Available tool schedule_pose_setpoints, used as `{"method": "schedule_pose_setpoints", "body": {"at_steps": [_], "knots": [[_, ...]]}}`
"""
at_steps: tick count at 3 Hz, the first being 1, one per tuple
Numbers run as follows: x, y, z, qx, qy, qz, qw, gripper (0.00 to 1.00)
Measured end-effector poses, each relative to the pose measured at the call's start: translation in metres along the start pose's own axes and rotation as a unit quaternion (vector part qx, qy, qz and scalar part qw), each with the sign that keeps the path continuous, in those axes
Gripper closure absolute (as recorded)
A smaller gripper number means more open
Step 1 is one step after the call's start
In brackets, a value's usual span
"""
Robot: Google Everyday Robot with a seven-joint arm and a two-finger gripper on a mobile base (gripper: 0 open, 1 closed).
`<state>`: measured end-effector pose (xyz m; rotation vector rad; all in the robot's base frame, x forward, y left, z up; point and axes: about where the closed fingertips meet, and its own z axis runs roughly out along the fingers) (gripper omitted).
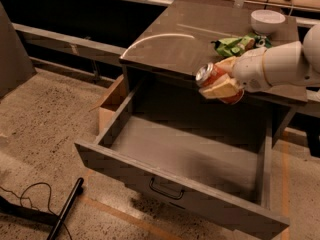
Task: Pick coke can from top drawer and place on counter
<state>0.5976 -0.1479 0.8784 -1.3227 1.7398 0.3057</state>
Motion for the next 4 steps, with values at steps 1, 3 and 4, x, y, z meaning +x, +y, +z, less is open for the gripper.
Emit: {"method": "schedule_pose_setpoints", "body": {"at_steps": [1, 3, 4], "knots": [[-0.040, -0.035, 0.020, 0.014, -0.084, 0.025, 0.9961, 1.00], [-0.090, -0.094, 0.066, 0.036, -0.240, 0.091, 0.9660, 1.00], [-0.102, -0.120, 0.091, 0.052, -0.287, 0.098, 0.9513, 1.00]]}}
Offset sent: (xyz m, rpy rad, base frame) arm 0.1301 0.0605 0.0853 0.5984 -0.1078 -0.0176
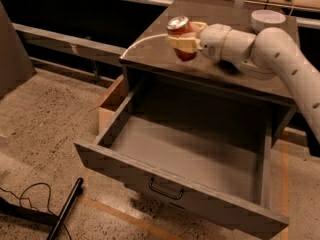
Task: Pick coke can from top drawer and place on counter
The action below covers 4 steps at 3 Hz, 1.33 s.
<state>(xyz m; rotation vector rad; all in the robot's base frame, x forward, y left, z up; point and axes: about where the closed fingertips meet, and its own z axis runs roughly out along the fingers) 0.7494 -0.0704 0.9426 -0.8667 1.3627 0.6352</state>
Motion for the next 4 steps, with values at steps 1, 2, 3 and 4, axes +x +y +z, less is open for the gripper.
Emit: {"method": "schedule_pose_setpoints", "body": {"at_steps": [1, 2, 3, 4], "knots": [[-0.004, -0.023, 0.034, 0.020, -0.016, 0.004, 0.9997, 0.99], [0.006, -0.038, 0.059, 0.032, 0.004, 0.020, 0.9993, 0.77], [0.028, -0.047, 0.080, 0.036, 0.031, 0.038, 0.9981, 0.54], [0.055, -0.059, 0.096, 0.039, 0.060, 0.051, 0.9961, 0.31]]}}
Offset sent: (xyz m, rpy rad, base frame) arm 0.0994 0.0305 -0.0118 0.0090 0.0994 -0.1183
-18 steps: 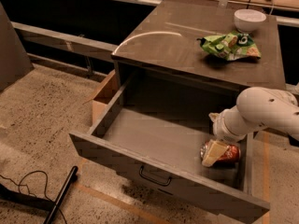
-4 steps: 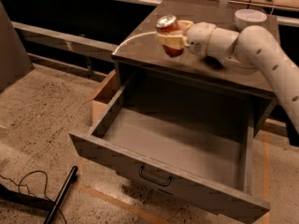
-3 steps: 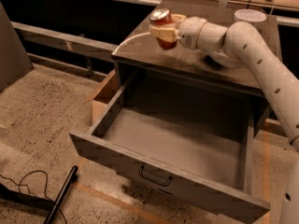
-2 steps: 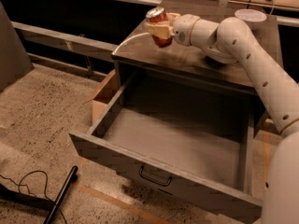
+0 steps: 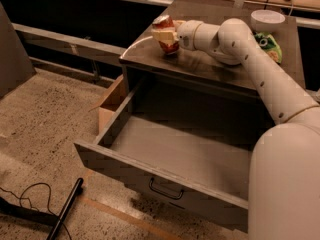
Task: Pick coke can from top drawer and place on counter
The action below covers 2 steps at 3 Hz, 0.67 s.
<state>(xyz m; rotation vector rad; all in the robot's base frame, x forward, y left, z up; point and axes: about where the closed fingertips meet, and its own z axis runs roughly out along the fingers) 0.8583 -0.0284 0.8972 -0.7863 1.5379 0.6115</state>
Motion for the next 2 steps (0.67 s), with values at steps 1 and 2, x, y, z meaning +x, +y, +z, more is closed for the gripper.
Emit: {"method": "schedule_pose_setpoints", "body": {"at_steps": [1, 2], "knots": [[0.0115, -0.0091, 0.0090, 0.003, 0.015, 0.001, 0.9999, 0.07], [0.0187, -0.0140, 0.0086, 0.006, 0.025, -0.003, 0.9997, 0.00]]}}
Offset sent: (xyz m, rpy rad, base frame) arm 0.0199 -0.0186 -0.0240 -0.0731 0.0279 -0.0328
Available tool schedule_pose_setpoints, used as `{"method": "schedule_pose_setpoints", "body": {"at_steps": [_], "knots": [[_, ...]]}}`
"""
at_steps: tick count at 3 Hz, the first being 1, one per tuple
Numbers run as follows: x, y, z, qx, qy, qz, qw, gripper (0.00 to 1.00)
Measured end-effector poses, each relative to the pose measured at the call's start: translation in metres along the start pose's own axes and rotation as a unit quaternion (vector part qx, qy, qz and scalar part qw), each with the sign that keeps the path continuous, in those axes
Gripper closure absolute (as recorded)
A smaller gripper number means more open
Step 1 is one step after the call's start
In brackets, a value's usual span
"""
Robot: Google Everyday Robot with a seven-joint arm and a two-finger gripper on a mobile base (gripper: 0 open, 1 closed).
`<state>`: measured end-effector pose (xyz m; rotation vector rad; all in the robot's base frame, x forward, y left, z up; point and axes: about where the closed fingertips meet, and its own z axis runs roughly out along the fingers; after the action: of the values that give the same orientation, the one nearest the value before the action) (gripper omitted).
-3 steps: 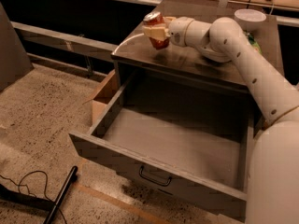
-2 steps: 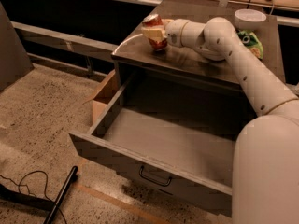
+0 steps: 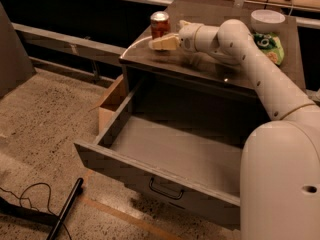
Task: Pick coke can from top drawer and place on counter
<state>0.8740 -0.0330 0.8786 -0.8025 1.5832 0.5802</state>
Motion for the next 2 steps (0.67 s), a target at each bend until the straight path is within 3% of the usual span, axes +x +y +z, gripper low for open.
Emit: {"method": "schedule_pose_setpoints", "body": {"at_steps": [2], "knots": [[0.025, -0.020, -0.054, 0.030, 0.036, -0.029, 0.9985, 0.00]]}}
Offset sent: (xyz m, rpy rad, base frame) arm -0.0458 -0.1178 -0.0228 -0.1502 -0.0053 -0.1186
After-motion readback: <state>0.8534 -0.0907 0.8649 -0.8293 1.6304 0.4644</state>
